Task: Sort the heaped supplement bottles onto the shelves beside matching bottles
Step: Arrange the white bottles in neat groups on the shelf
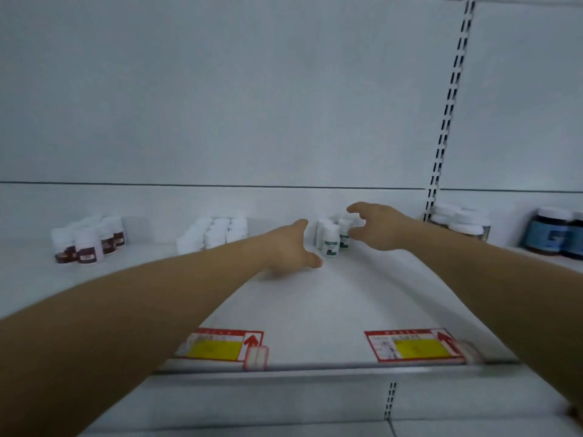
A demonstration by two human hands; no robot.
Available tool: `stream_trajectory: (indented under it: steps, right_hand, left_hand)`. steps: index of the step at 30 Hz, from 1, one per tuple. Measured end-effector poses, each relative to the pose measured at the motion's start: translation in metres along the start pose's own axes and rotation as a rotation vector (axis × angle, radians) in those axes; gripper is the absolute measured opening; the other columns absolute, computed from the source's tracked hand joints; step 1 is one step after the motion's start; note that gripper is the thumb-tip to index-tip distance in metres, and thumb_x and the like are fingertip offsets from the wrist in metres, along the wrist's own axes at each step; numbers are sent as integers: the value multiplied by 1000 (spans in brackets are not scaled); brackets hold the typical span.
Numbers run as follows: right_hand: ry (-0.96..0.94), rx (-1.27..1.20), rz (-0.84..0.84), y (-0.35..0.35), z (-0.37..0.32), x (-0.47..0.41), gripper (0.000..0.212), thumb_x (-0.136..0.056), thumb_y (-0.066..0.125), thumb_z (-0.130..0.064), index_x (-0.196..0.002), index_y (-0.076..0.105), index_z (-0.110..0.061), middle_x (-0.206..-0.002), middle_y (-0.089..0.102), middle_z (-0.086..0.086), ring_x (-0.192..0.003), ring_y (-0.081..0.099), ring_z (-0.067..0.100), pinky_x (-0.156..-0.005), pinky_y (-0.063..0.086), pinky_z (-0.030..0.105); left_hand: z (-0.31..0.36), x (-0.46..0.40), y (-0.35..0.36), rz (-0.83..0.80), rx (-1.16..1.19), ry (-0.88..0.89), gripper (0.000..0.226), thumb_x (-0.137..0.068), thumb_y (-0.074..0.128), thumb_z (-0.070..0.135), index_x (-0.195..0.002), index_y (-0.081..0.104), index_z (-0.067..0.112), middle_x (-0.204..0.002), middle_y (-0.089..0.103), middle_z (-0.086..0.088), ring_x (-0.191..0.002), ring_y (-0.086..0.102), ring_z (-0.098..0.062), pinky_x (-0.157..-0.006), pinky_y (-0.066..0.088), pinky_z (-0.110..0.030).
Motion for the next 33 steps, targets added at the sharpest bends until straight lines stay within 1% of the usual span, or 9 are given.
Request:
stream_trajectory:
  steps: [4, 7, 12, 15, 21, 24, 27, 30, 33]
  right_hand:
    - [-118, 47, -30, 17, 14, -22, 51, -92, 55, -26, -140, 39, -18, -137, 49, 12, -122, 47, 27, -95, 36, 29]
    - [-172, -12, 4, 21, 19, -32, 40, -91, 57, -24, -129, 47, -18, -124, 57, 11, -108, 53, 27, -84, 39, 29]
    - [-230, -31, 39, 22, 24, -41, 34, -89, 56, -19, -123, 49, -17, -119, 59, 11, -95, 50, 24, -76, 36, 28]
    - [-251, -24, 32, 23, 22, -42, 34, -90, 53, -15, -123, 48, -15, -118, 59, 13, -100, 53, 27, -79, 39, 30]
    - [-244, -3, 29, 23, 20, -39, 31, -93, 48, -15, -124, 48, -16, -118, 59, 13, -102, 54, 30, -81, 41, 33]
    - [-202, 4, 6, 15, 21, -33, 40, -92, 53, -24, -131, 44, -18, -124, 57, 12, -109, 51, 28, -84, 38, 30]
    - [-145, -1, 73, -11, 28, -23, 52, -93, 55, -38, -139, 39, -19, -134, 51, 10, -120, 48, 26, -94, 36, 30]
    - [-86, 27, 157, -47, 41, -8, 56, -96, 49, -44, -144, 36, -19, -142, 45, 10, -129, 42, 27, -103, 33, 32]
    - [-9, 72, 203, -74, 61, 12, 58, -95, 47, -48, -145, 34, -21, -146, 42, 9, -133, 39, 27, -106, 31, 34]
  left_hand:
    - [15, -27, 17, 78, 67, -45, 77, -85, 66, 35, -144, 22, 12, -141, 44, -9, -124, 47, -24, -94, 37, -27]
    - [19, -40, 23, 144, 102, -52, 68, -82, 69, 34, -137, 34, 16, -130, 55, -6, -112, 54, -24, -89, 41, -28]
    - [21, -48, 31, 219, 74, -34, 56, -84, 66, 29, -132, 41, 17, -122, 58, -6, -106, 55, -25, -86, 41, -29]
    - [19, -49, 31, 204, 70, -24, 55, -86, 64, 27, -135, 40, 17, -126, 57, -6, -110, 55, -25, -92, 42, -30]
    - [22, -46, 30, 205, 53, -21, 55, -88, 60, 24, -138, 38, 18, -130, 55, -5, -112, 53, -24, -87, 38, -25]
    - [23, -43, 26, 176, 82, -57, 64, -84, 66, 32, -138, 35, 16, -131, 54, -5, -113, 53, -23, -89, 40, -28]
    - [28, -36, 13, 157, 56, -86, 79, -82, 67, 40, -143, 26, 12, -137, 48, -9, -120, 49, -25, -90, 37, -30]
    - [47, -25, -3, 162, -25, -11, 82, -86, 62, 44, -148, 18, 12, -147, 37, -8, -131, 40, -24, -97, 33, -29]
    - [73, -16, -8, 159, -130, 116, 81, -87, 58, 49, -150, 18, 16, -155, 23, -3, -140, 27, -19, -107, 25, -27]
Point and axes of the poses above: each hand's wrist, its own x-axis away from the middle knuckle, its own y-axis out of the palm, z = x × y, the point moved 3 cm from there along -x, towards the middle knuckle
